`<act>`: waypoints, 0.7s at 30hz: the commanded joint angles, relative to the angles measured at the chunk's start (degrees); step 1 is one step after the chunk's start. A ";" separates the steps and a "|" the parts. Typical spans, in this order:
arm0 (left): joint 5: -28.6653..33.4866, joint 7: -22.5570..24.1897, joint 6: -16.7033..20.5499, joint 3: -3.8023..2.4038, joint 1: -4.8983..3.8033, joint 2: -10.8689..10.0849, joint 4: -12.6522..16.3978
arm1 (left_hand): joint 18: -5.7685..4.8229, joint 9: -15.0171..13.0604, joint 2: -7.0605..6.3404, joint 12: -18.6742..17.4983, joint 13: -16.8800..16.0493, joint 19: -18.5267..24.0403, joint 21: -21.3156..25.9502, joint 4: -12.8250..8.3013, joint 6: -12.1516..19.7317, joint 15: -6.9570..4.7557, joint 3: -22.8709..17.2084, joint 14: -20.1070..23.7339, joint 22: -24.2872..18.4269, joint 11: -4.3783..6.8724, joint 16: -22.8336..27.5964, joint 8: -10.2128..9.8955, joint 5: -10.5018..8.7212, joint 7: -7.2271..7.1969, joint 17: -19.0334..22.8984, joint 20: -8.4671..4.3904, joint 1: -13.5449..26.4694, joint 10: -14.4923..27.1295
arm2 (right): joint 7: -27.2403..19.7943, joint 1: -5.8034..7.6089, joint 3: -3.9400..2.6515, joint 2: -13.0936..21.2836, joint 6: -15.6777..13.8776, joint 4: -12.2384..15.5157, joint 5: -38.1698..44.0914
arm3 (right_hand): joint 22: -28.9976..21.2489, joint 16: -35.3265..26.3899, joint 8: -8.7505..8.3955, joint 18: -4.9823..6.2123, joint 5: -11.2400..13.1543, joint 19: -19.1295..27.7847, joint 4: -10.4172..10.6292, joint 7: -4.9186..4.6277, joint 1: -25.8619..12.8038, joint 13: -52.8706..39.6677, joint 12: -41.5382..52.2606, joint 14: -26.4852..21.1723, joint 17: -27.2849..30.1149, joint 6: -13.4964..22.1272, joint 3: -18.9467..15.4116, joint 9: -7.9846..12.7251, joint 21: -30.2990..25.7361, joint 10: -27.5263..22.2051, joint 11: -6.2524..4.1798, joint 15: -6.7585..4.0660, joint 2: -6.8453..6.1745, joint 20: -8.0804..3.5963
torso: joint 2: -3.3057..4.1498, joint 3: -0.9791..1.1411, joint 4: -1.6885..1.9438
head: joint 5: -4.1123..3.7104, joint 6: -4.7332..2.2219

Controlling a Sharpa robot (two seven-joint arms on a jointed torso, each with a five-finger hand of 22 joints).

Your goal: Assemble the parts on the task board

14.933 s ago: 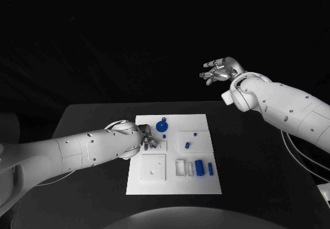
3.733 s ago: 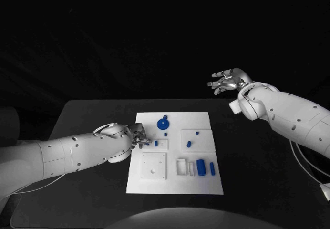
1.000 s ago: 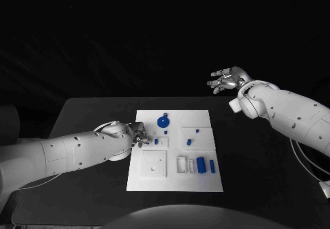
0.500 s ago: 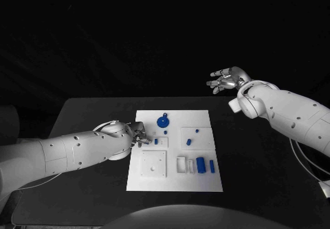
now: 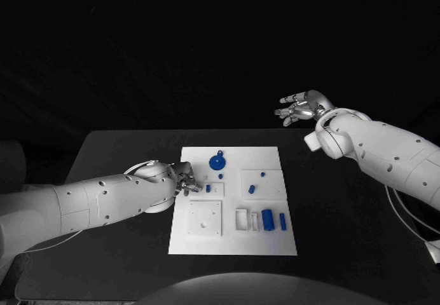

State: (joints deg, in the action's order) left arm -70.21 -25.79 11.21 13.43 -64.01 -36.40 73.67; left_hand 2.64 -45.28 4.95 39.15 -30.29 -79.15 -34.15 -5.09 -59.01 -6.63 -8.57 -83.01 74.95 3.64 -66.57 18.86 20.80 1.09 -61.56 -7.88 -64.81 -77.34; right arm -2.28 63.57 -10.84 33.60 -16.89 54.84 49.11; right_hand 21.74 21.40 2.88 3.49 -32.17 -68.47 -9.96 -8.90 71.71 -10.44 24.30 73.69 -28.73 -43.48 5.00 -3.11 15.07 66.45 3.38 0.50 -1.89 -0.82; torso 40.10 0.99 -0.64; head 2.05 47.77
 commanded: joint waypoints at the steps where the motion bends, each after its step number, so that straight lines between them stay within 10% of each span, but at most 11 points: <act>1: 0.25 -0.25 -1.66 0.29 0.39 0.13 -0.26 | -0.44 5.63 -0.48 0.05 -0.08 -0.44 0.24 0.77 -1.33 0.03 0.12 -0.27 2.13 0.31 0.00 0.42 -0.12 -1.30 0.05 0.05 0.47 0.06 | -0.05 -0.03 -0.03 -0.05 0.47 -0.04 -0.10 | -0.26 0.02 0.19 -0.29 -0.17 0.46 -0.13 -0.14 -0.56 0.05 0.16 -0.24 0.10 0.12 0.08 0.00 0.24 -0.31 -0.08 -0.09 0.26 0.03 | 0.00 0.00 -0.02 | -0.06 0.05; 21: 0.47 -0.84 -1.41 0.29 0.39 0.34 -0.99 | -0.50 5.69 -1.54 0.12 -0.15 -0.53 0.26 2.39 -1.36 -0.07 1.18 -0.24 2.14 0.38 0.01 1.03 -0.14 -1.45 0.06 -0.05 1.37 0.12 | 0.11 -0.04 -0.03 0.05 0.38 -0.10 -0.10 | -0.37 0.05 0.18 -0.30 -0.28 0.45 -0.01 -0.12 -0.69 0.03 0.20 -0.22 0.08 0.09 0.01 0.00 0.24 -0.32 -0.09 -0.10 0.25 0.04 | 0.00 0.03 -0.03 | -0.18 0.06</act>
State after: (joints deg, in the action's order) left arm -70.08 -25.90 11.23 13.45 -64.00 -36.15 72.88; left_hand 2.64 -41.35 3.83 39.15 -30.38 -79.15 -34.15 -2.96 -60.65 -6.63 -7.34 -83.00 74.93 3.70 -66.56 19.77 20.80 -0.37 -61.56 -7.88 -63.69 -77.28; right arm -2.22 63.54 -10.84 33.66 -16.87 54.76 49.10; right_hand 21.42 21.40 2.88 3.49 -32.17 -68.47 -9.96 -8.90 71.48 -10.44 24.30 73.69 -28.68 -43.48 5.00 -3.11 15.07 66.45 3.38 0.50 -1.66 -0.82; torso 40.09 1.03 -0.66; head 1.89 47.85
